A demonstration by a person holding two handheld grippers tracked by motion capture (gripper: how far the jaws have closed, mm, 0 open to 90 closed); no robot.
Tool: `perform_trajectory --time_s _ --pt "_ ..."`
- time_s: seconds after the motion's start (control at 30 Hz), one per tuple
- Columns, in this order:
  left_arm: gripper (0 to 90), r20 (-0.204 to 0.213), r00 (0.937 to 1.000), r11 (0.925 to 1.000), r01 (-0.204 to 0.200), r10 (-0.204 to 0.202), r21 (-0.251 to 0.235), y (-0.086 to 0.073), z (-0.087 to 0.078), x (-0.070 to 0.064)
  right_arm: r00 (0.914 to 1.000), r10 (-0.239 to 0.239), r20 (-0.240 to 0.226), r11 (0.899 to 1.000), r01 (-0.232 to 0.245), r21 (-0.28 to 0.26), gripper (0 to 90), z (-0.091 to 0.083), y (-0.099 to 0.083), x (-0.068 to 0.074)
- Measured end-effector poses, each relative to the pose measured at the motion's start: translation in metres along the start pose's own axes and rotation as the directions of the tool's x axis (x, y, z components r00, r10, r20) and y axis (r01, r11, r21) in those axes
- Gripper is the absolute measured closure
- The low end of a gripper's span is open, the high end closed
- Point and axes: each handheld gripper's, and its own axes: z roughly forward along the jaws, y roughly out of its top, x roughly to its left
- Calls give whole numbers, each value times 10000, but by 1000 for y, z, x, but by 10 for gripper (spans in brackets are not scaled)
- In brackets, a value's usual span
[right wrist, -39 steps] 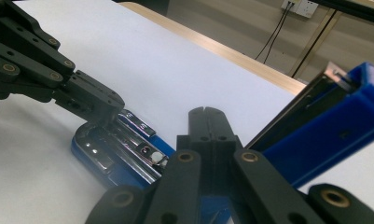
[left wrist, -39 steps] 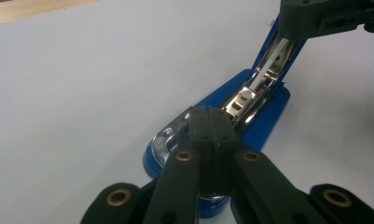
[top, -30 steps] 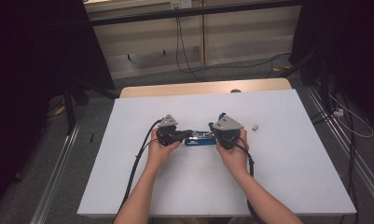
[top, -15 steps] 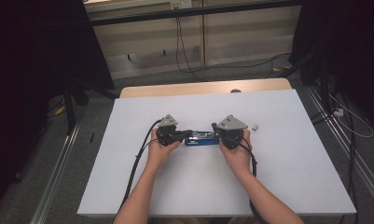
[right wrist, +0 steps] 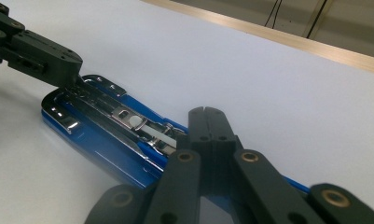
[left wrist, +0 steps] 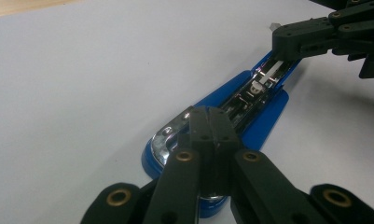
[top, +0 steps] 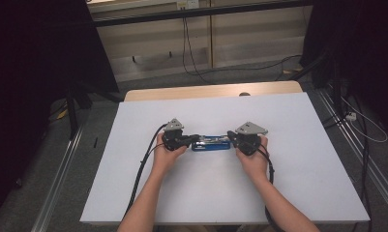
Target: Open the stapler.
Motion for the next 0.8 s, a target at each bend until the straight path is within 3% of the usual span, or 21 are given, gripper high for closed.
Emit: perform_trajectory --time_s 0.4,0.6,0.8 --pt "897 -51 9999 9999 136 -136 -32 0 -1 -1 9998 -42 -196 9997 47 256 897 -4 3 -9" --pt "877 52 9994 9986 352 -351 -385 2 -4 -1 9999 84 -57 9995 -82 296 822 -10 4 -16" --pt "796 230 9980 9975 604 -596 -365 4 -5 -4 9999 157 32 9995 -158 265 692 -21 10 -23"
